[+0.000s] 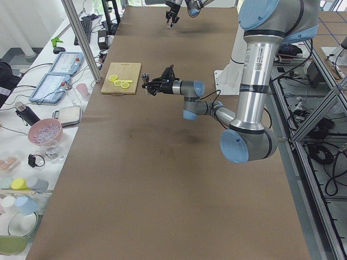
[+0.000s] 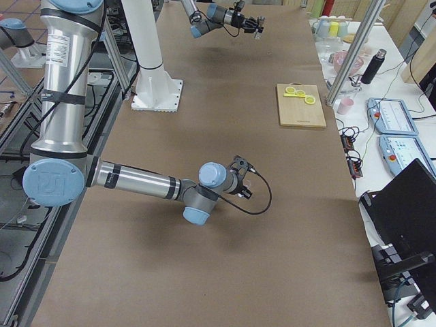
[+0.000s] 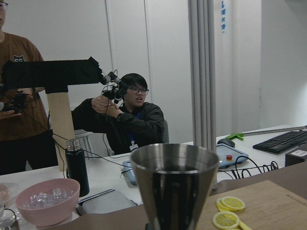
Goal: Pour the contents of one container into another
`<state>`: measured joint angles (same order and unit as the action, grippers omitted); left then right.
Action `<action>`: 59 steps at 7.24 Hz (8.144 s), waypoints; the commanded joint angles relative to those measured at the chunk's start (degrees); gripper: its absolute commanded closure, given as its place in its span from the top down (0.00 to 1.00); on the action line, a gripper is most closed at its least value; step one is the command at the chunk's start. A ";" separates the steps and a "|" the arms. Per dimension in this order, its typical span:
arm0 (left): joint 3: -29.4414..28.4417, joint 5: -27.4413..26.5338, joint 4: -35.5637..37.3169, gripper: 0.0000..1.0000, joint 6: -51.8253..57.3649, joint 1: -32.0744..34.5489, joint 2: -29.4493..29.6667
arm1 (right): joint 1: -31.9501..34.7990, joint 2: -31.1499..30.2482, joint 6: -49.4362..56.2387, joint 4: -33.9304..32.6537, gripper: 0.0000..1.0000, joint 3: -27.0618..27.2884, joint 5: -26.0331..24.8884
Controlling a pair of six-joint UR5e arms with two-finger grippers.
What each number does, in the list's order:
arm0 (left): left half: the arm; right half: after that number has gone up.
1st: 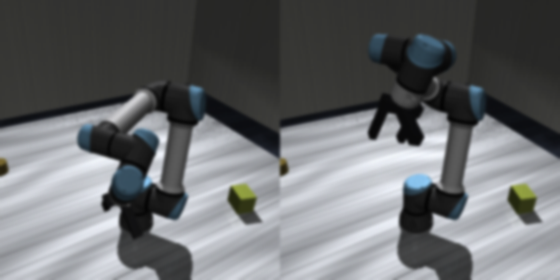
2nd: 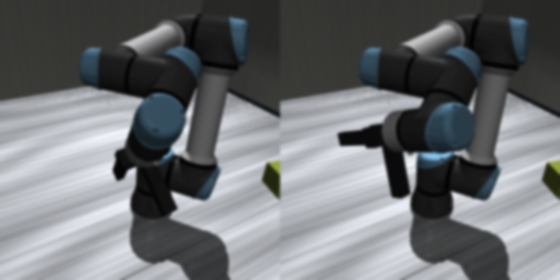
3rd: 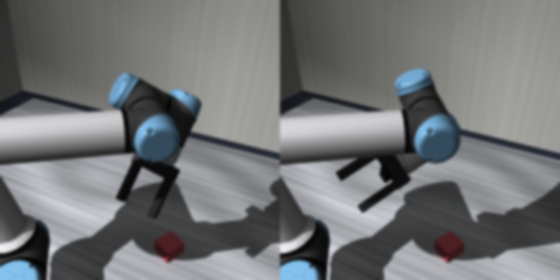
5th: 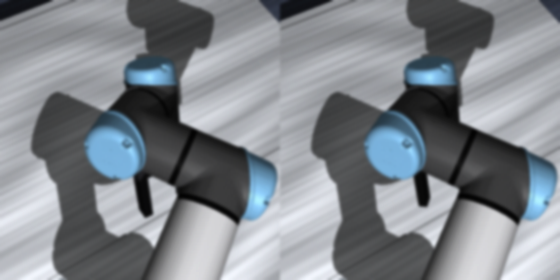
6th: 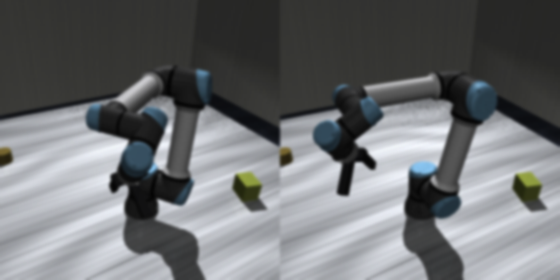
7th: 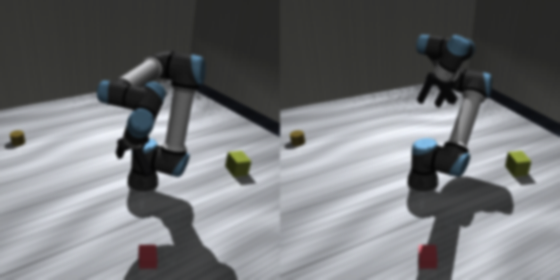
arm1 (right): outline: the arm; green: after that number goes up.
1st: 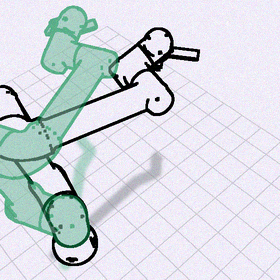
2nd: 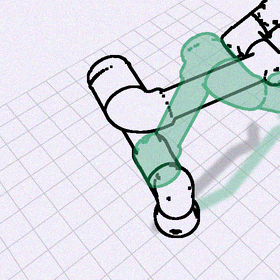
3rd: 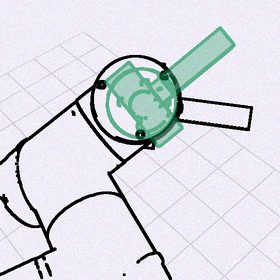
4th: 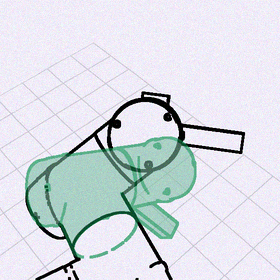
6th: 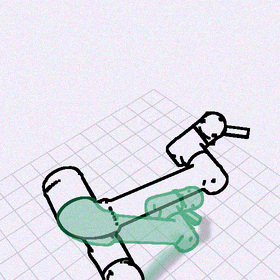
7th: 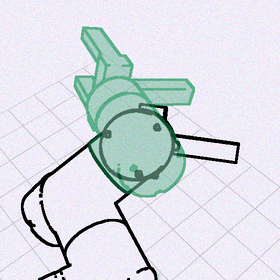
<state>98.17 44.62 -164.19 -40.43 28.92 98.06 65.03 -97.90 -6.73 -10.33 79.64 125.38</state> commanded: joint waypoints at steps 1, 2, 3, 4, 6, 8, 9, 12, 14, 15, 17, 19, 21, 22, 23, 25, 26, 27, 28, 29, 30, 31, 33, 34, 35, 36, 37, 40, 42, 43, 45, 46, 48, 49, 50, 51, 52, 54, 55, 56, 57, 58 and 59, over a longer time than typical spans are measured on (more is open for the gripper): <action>0.00 -2.17 8.93 0.00 -10.31 0.00 -0.07 | -0.08 0.07 -0.47 3.56 0.00 -2.65 -1.54; 0.00 -2.95 12.28 0.00 -14.45 0.09 -0.07 | -0.08 0.34 -1.17 6.96 0.00 -5.00 -2.94; 0.00 -5.57 16.31 0.00 -17.89 0.17 0.02 | -0.08 0.69 -2.66 10.21 0.00 -6.94 -3.13; 0.00 -6.55 18.79 0.00 -20.19 0.52 0.11 | -0.08 0.78 -3.37 11.03 0.00 -7.22 -3.13; -0.35 -8.83 26.76 0.00 -26.85 1.66 0.11 | -0.34 1.04 -5.74 12.70 0.00 -7.31 -3.56; -0.70 -9.29 33.12 0.00 -35.29 2.37 0.11 | -1.30 2.01 -6.80 14.37 0.00 -8.54 -3.57; -0.79 -9.90 36.80 0.00 -39.15 2.72 -0.06 | -1.66 3.05 -6.89 14.72 0.00 -9.41 -3.57; -3.50 -10.78 46.41 0.00 -50.34 3.08 0.11 | -3.68 3.94 -6.80 14.99 0.00 -9.86 -3.66; -7.80 -11.57 46.50 0.00 -53.59 3.16 0.98 | -4.56 5.70 -6.89 16.04 0.00 -11.96 -3.66; -10.26 -11.66 46.42 0.00 -55.35 3.51 1.60 | -4.82 5.70 -6.98 16.39 0.00 -12.14 -3.57; -14.22 -12.01 46.41 0.00 -59.30 3.95 2.04 | -5.62 5.79 -7.59 16.84 0.00 -12.32 -3.74; -14.85 -12.01 46.59 0.00 -60.20 4.04 1.96 | -6.06 7.62 -7.77 20.24 0.00 -16.60 -3.74; -15.90 -12.01 46.59 0.00 -62.55 4.22 1.25 | -6.41 8.25 -9.25 21.67 0.00 -18.03 -3.57; -15.91 -12.01 46.59 0.00 -62.75 4.13 1.51 | -6.50 8.25 -9.35 21.67 0.00 -17.95 -3.57; -15.91 -12.01 46.50 0.00 -62.75 3.87 1.69 | -6.67 8.25 -9.35 21.67 0.16 -18.03 -3.57; -15.38 -11.66 46.59 0.00 -63.01 3.43 1.87 | -6.67 8.16 -9.35 21.85 0.99 -18.03 -3.39; -15.38 -11.49 46.59 0.00 -63.27 3.08 2.04 | -6.76 8.16 -9.52 22.02 1.00 -17.95 -3.22; -15.38 -11.31 46.59 0.00 -62.93 2.55 2.13 | -6.67 8.16 -9.53 22.02 1.00 -17.86 -3.13; -15.29 -11.31 46.59 0.00 -62.49 1.94 2.22 | -6.76 8.16 -9.53 22.11 1.00 -17.68 -3.13; -15.29 -11.40 46.68 0.00 -62.48 1.67 2.48 | -6.67 8.16 -9.53 22.11 1.00 -17.25 -2.95; -15.29 -11.40 46.68 0.00 -62.57 0.89 2.48 | -6.59 7.73 -9.70 22.02 1.00 -16.98 -1.74; -15.21 -11.40 46.76 0.00 -62.57 0.62 2.57 | -6.41 7.37 -9.70 22.02 1.00 -16.89 0.02; -15.21 -11.40 46.77 0.00 -62.57 0.27 2.57 | -5.54 6.06 -9.53 22.02 1.00 -16.63 1.26; -15.21 -11.40 46.77 0.00 -62.92 0.18 2.92 | -4.31 6.23 -9.35 21.94 1.00 -16.63 2.83; -15.21 -11.40 46.77 0.00 -63.01 0.00 2.92 | -3.00 6.31 -9.35 21.76 1.00 -16.54 4.41; -15.21 -11.40 46.77 0.00 -63.19 -0.09 2.92 | -1.07 5.88 -9.44 20.98 1.00 -16.02 5.65; -15.29 -11.40 46.77 0.00 -63.36 -0.18 3.01 | 0.87 3.70 -9.53 18.01 1.00 -13.57 8.01; -15.29 -11.40 46.77 0.06 -63.36 -0.26 3.10 | 6.14 -1.15 -9.53 -4.01 1.00 0.83 14.52; -15.90 -11.66 46.77 0.29 -63.36 -0.26 3.10 | 8.61 -3.51 -9.61 -16.07 1.00 6.37 16.73; -15.91 -11.75 46.77 0.35 -63.36 -0.44 3.10 | 8.97 -5.62 -9.61 -20.65 1.00 9.36 16.56; -16.08 -11.75 46.77 0.48 -63.45 -0.44 3.45 | 9.41 -10.88 -9.70 -36.77 1.00 20.48 15.77; -16.08 -11.75 46.77 0.63 -63.45 -0.44 3.45 | 9.32 -12.65 -9.70 -46.61 1.00 25.95 14.98; -16.08 -11.75 49.38 0.97 -63.19 -0.44 3.54 | 9.85 -14.76 -9.70 -59.15 1.00 30.83 10.44; -16.00 -11.84 49.49 0.97 -63.10 -0.44 3.89 | 10.98 -14.78 -9.70 -63.97 1.00 30.83 8.58; -15.91 -11.75 49.49 0.97 -63.10 -0.44 4.06 | 16.21 -14.78 -9.70 -70.81 1.00 30.83 8.39; -15.13 -11.58 49.49 0.97 -63.19 -0.35 4.15 | 18.61 -14.60 -9.62 -76.36 1.00 30.83 8.04; -14.86 -11.57 49.49 0.97 -63.10 -0.35 4.15 | 20.38 -14.78 -9.61 -77.98 1.00 30.83 7.51; -12.32 -11.49 50.97 0.97 -62.57 -0.27 3.28 | 25.20 -15.83 -9.53 -78.08 1.00 30.92 8.11; -11.09 -11.49 52.29 0.97 -62.57 -0.26 3.27 | 25.67 -15.66 -9.53 -78.00 1.00 30.92 7.86; -10.81 -11.49 52.74 0.97 -62.49 -0.18 3.19 | 27.24 -15.48 -9.44 -77.82 1.00 31.01 7.77; -9.42 -11.40 52.83 0.97 -62.31 -0.09 2.05 | 27.43 -15.48 -9.00 -77.65 1.00 30.84 7.42; -6.79 -11.31 53.18 0.97 -61.18 -0.09 -0.13 | 27.95 -15.31 -9.00 -77.04 1.00 30.75 7.24; -4.68 -11.22 53.36 0.97 -60.82 -0.09 -1.81 | 27.87 -14.26 -8.91 -77.03 1.00 30.92 5.85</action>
<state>90.89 33.29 -111.13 -101.90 28.80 98.34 92.69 -113.01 -15.77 -87.59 110.48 132.39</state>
